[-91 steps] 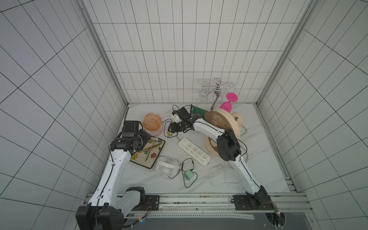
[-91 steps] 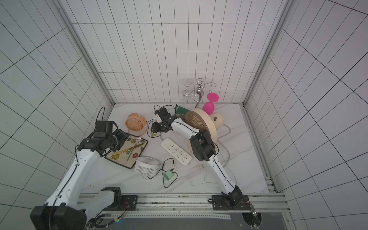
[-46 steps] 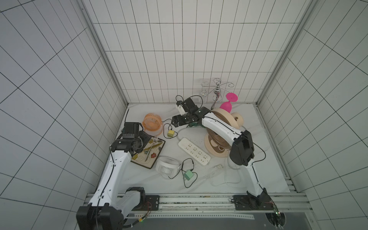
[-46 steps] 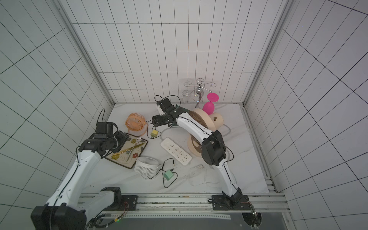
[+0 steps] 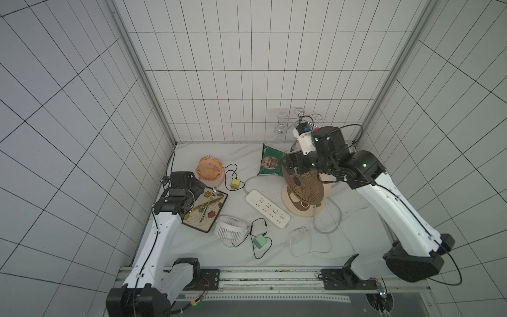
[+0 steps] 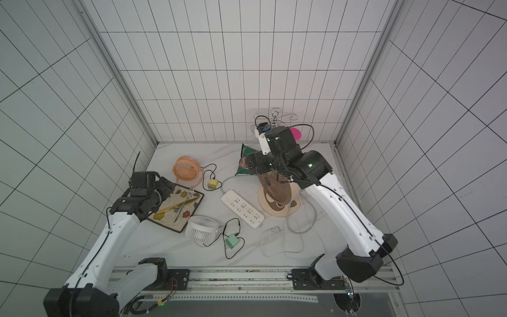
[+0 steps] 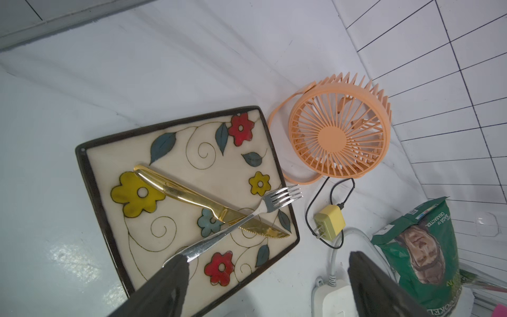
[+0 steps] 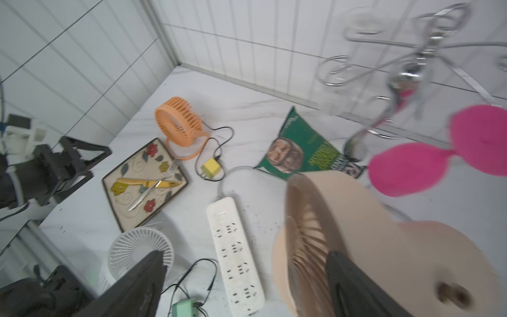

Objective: Unplug the desk fan from the power strip
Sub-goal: Reset both arms

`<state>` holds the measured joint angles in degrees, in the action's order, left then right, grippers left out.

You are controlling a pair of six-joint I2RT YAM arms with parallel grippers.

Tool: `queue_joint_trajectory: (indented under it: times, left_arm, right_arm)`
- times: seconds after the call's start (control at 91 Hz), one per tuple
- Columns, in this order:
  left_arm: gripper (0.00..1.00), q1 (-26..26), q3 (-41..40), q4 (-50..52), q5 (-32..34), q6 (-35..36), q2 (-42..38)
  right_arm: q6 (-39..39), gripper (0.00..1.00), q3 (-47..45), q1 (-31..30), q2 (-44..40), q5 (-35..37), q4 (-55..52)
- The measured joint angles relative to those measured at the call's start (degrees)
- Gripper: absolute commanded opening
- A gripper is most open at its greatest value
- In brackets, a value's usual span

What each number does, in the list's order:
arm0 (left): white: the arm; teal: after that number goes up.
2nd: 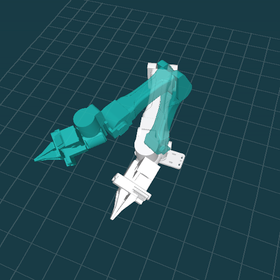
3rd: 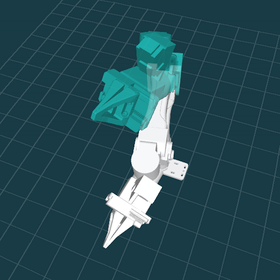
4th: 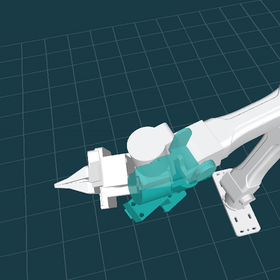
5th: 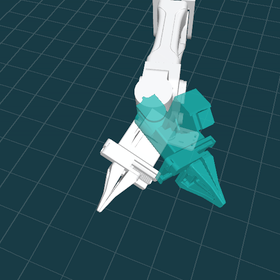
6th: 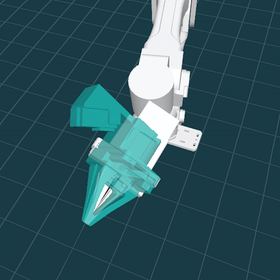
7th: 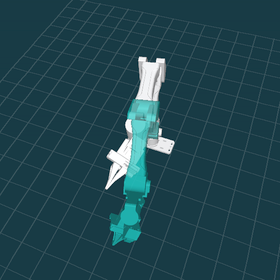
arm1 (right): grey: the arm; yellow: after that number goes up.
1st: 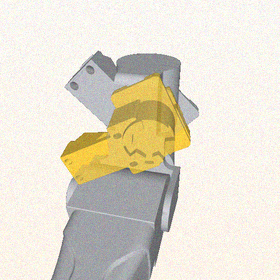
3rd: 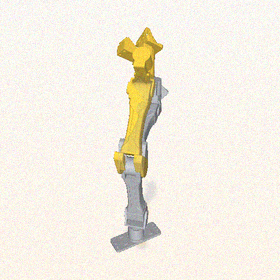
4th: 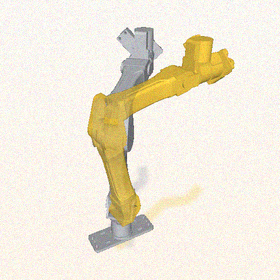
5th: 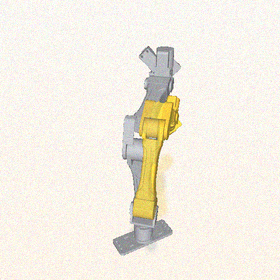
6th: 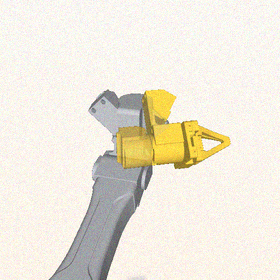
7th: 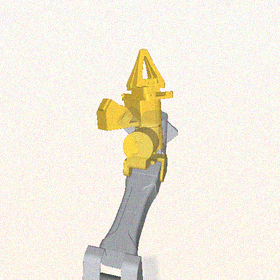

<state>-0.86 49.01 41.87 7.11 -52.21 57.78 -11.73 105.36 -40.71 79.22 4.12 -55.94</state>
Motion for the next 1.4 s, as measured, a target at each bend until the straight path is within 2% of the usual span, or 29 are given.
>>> queue_joint_trajectory:
  times: [0.176,0.297,0.396,0.506,0.616,0.715,0.836,0.99,1.396]
  left_arm:
    - [0.99,0.0,-1.2,-3.6,4.0,1.5,-0.2]
    - [0.99,-0.1,-2.1,-6.4,7.5,3.0,0.4]
    - [0.99,-0.2,-3.9,-9.6,10.6,5.1,0.8]
    - [0.99,-0.3,-6.5,-13.9,13.6,9.0,1.3]
    - [0.99,-0.7,-8.6,-18.7,15.8,13.9,2.6]
    - [0.99,-1.6,-9.7,-22.4,17.0,18.0,4.7]
    - [0.99,-3.6,-10.7,-26.6,17.6,22.5,6.8]
    - [0.98,-5.3,-12.6,-33.1,16.9,27.6,8.7]
    - [0.98,-5.4,-21.5,-56.5,8.5,35.8,18.3]
  right_arm:
    - [1.1,0.99,-3.4,22.1,-8.1,1.7,-2.6]
    - [-0.6,0.99,-11.8,37.3,-11.1,2.8,0.3]
    - [-3.8,0.99,-22.6,45.8,-11.5,2.7,6.1]
    - [-7.0,0.99,-35.5,51.6,-9.6,5.6,15.6]
    - [-7.4,0.99,-48.7,53.8,-7.6,5.5,28.4]
    - [-7.5,0.99,-55.9,53.4,-4.5,2.6,37.4]
    - [-6.5,0.99,-61.3,51.2,-2.1,1.6,47.1]
    - [-1.8,0.99,-70.0,47.2,-2.3,3.0,63.0]
    - [4.3,1.0,-83.1,44.3,6.5,1.9,97.5]
